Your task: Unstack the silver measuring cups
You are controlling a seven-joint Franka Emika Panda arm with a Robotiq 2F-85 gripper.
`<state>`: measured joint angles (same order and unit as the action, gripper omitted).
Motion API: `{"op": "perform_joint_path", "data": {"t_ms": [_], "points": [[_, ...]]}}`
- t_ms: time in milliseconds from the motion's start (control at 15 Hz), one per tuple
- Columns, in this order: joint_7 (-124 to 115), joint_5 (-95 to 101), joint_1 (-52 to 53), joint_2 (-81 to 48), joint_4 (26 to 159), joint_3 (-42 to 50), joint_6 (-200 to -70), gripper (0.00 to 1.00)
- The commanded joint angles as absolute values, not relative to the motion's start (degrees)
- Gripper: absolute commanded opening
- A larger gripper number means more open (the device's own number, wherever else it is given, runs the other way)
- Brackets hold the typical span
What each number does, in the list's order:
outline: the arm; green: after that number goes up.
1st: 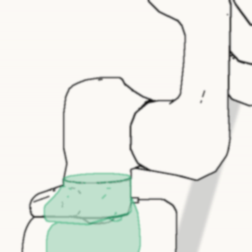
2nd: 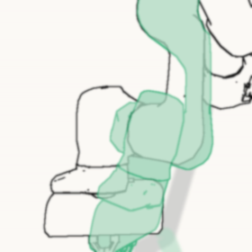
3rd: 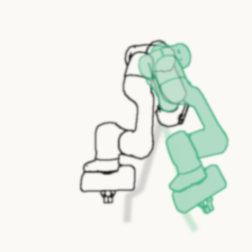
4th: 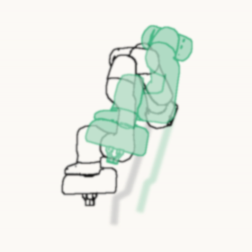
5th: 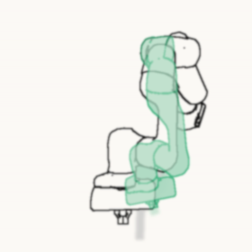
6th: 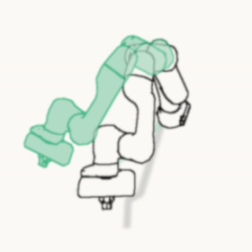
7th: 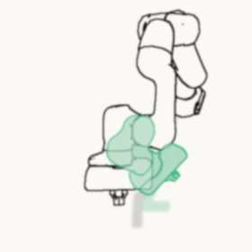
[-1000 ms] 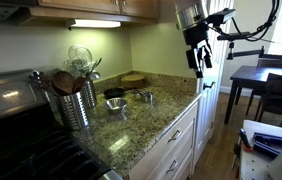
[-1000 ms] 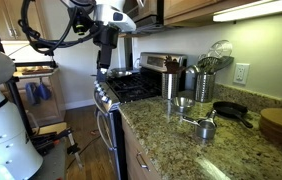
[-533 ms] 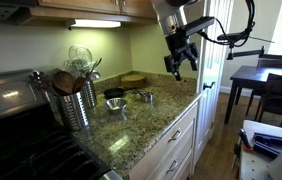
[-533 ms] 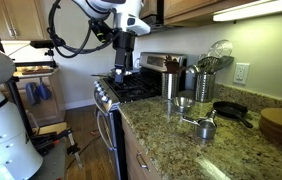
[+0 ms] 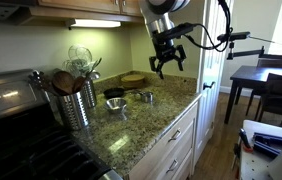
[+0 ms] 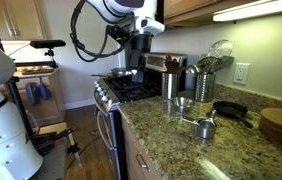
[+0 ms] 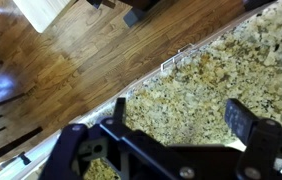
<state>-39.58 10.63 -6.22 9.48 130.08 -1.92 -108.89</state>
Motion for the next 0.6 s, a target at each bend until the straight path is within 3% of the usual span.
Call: {"op": "perform_joint_path", "data": {"t_ms": [0, 533], "points": [[-39.68, 10.75, -5.50, 9.06, 129.47, -1.22, -108.77, 1.00], [-47.22, 8.63, -5.80, 3.33, 128.26, -0.65, -116.20, 1.00]]}}
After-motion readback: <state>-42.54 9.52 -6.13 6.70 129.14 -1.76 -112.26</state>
